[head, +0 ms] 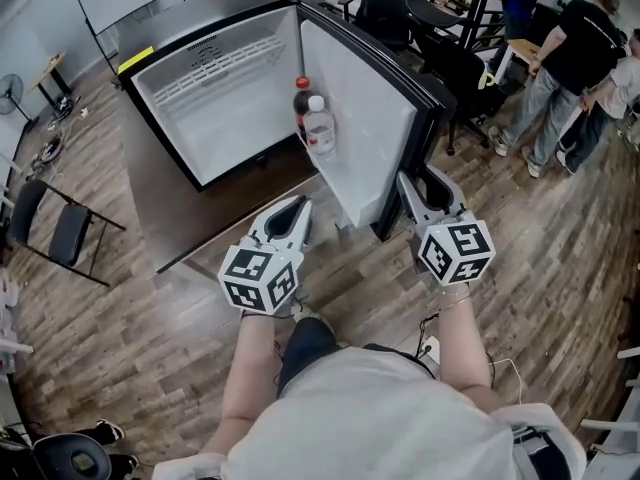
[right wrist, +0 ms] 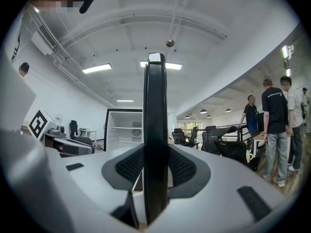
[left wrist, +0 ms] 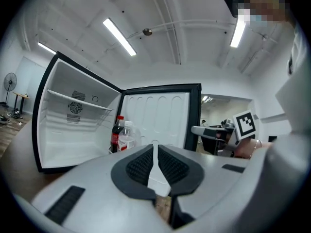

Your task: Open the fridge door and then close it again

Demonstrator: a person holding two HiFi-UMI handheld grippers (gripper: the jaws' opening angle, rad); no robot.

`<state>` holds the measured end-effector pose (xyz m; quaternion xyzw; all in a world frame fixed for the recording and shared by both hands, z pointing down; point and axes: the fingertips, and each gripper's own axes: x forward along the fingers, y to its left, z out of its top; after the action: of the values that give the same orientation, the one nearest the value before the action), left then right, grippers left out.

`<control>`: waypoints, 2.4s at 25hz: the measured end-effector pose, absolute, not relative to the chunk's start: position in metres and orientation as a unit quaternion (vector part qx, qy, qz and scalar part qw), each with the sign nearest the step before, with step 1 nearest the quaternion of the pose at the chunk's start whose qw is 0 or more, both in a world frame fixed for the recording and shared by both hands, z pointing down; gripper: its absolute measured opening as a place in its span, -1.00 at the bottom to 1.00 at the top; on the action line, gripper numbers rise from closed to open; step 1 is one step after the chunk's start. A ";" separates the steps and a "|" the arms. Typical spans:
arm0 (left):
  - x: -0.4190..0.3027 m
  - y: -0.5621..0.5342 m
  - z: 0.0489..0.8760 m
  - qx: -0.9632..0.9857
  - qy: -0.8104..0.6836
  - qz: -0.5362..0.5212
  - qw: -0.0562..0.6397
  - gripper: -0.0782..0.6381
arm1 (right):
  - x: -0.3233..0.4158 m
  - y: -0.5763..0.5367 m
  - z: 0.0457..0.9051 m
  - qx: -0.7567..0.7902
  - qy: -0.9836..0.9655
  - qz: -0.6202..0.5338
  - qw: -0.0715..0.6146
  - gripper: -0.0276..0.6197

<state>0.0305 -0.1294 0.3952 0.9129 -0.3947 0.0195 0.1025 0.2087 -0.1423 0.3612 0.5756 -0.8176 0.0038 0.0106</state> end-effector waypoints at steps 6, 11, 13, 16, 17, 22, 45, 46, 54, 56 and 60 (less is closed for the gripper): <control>0.017 -0.134 0.402 0.901 -0.418 0.024 0.117 -0.71 | 0.228 -0.148 0.361 0.599 -0.801 0.005 0.010 -0.47; 0.018 -0.137 0.406 0.893 -0.426 0.013 0.142 -0.72 | 0.236 -0.149 0.363 0.610 -0.792 0.012 0.011 -0.47; 0.021 -0.138 0.404 0.892 -0.429 0.018 0.142 -0.73 | 0.240 -0.151 0.360 0.613 -0.790 0.014 0.014 -0.47; 0.024 -0.138 0.402 0.890 -0.432 0.019 0.142 -0.73 | 0.246 -0.152 0.359 0.620 -0.784 0.015 0.015 -0.47; 0.024 -0.138 0.403 0.890 -0.432 0.019 0.143 -0.73 | 0.247 -0.152 0.360 0.622 -0.783 0.015 0.014 -0.47; 0.019 -0.136 0.407 0.889 -0.432 0.018 0.151 -0.73 | 0.249 -0.154 0.362 0.623 -0.782 0.013 0.014 -0.47; 0.009 -0.123 0.405 0.872 -0.459 0.000 0.167 -0.73 | 0.248 -0.151 0.361 0.616 -0.788 0.008 0.001 -0.47; 0.008 -0.122 0.405 0.871 -0.462 -0.001 0.168 -0.73 | 0.245 -0.149 0.361 0.614 -0.789 0.008 0.000 -0.47; -0.005 -0.112 0.410 0.863 -0.475 -0.003 0.173 -0.74 | 0.211 -0.136 0.363 0.592 -0.806 0.009 0.009 -0.48; -0.008 -0.111 0.412 0.860 -0.479 -0.004 0.176 -0.74 | 0.198 -0.131 0.365 0.580 -0.815 0.013 0.007 -0.48; -0.018 -0.114 0.413 0.856 -0.485 -0.002 0.179 -0.74 | 0.169 -0.127 0.364 0.555 -0.831 0.015 0.004 -0.46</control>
<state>-0.0176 -0.1141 0.4126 0.8559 -0.4853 -0.0021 0.1785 0.1689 -0.1270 0.3643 0.5554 -0.8314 0.0148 0.0039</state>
